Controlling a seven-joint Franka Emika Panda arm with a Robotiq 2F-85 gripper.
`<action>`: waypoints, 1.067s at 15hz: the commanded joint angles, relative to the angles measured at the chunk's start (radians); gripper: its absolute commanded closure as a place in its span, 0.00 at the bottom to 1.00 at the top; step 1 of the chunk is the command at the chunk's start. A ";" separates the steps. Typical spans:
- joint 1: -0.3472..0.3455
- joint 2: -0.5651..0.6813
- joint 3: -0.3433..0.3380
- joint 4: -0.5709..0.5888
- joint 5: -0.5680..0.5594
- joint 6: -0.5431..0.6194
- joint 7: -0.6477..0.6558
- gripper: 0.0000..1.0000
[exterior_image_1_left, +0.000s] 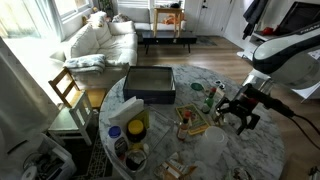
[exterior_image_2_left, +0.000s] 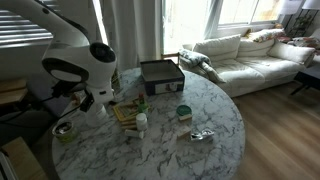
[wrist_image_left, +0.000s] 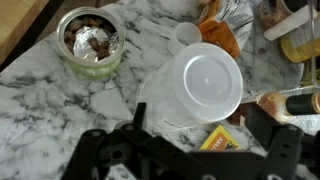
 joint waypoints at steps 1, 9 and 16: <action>-0.009 -0.129 0.047 -0.018 -0.228 -0.045 0.077 0.00; 0.024 -0.212 0.122 -0.010 -0.327 -0.061 0.050 0.00; 0.143 -0.229 0.180 -0.026 -0.283 -0.161 -0.137 0.00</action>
